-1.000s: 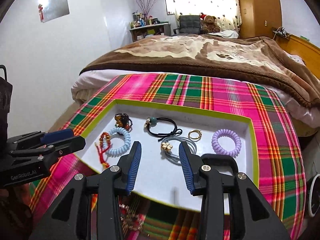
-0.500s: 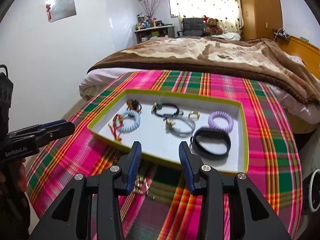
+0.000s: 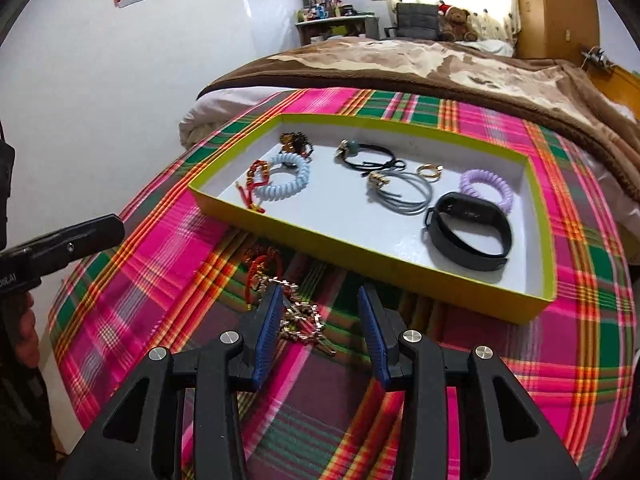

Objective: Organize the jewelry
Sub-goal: 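Withdraw both tools and grasp the gold ornate pendant with the right tool, then grasp the red beaded bracelet with gold charm with the left tool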

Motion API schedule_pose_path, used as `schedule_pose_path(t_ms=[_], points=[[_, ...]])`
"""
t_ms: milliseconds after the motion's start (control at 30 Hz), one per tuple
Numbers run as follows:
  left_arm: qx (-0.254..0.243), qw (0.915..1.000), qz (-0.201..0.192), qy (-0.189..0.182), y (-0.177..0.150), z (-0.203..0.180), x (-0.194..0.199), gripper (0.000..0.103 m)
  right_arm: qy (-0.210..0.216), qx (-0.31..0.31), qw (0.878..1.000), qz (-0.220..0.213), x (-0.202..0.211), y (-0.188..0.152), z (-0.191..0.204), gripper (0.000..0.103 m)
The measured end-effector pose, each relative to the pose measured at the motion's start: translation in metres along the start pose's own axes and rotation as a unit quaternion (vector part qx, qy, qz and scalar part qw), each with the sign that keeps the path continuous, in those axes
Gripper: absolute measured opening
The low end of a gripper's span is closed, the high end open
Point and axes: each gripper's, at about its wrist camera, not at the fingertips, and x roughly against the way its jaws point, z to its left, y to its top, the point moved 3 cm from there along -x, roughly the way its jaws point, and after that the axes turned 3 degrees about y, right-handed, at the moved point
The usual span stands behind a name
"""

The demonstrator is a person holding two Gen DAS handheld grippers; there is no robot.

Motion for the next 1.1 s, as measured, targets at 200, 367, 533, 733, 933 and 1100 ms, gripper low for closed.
schedule_pose_path(t_ms=[200, 367, 533, 733, 933, 1100], points=[[0.002, 1.0, 0.005, -0.004, -0.005, 0.001, 0.0, 0.05, 0.016, 0.023, 0.999, 0.027, -0.014, -0.002, 0.011, 0.04], [0.005, 1.0, 0.006, -0.003, -0.006, 0.002, 0.0, 0.05, 0.017, 0.027, 0.999, 0.033, -0.018, -0.003, 0.014, 0.04], [0.005, 0.9999, 0.011, -0.005, -0.008, 0.003, -0.002, 0.05, 0.011, 0.024, 0.999, 0.034, -0.016, -0.004, 0.014, 0.04], [0.006, 0.9999, 0.015, -0.003, -0.011, 0.003, -0.004, 0.05, -0.011, 0.042, 0.999, 0.029, -0.011, -0.006, 0.021, 0.028], [0.007, 0.9998, 0.017, -0.003, -0.013, 0.004, -0.003, 0.05, -0.022, 0.042, 0.998, 0.03, -0.006, -0.01, 0.019, 0.019], [0.005, 0.9998, 0.02, -0.004, -0.014, 0.002, -0.004, 0.05, -0.04, 0.027, 0.999, 0.016, 0.005, -0.013, 0.012, 0.005]])
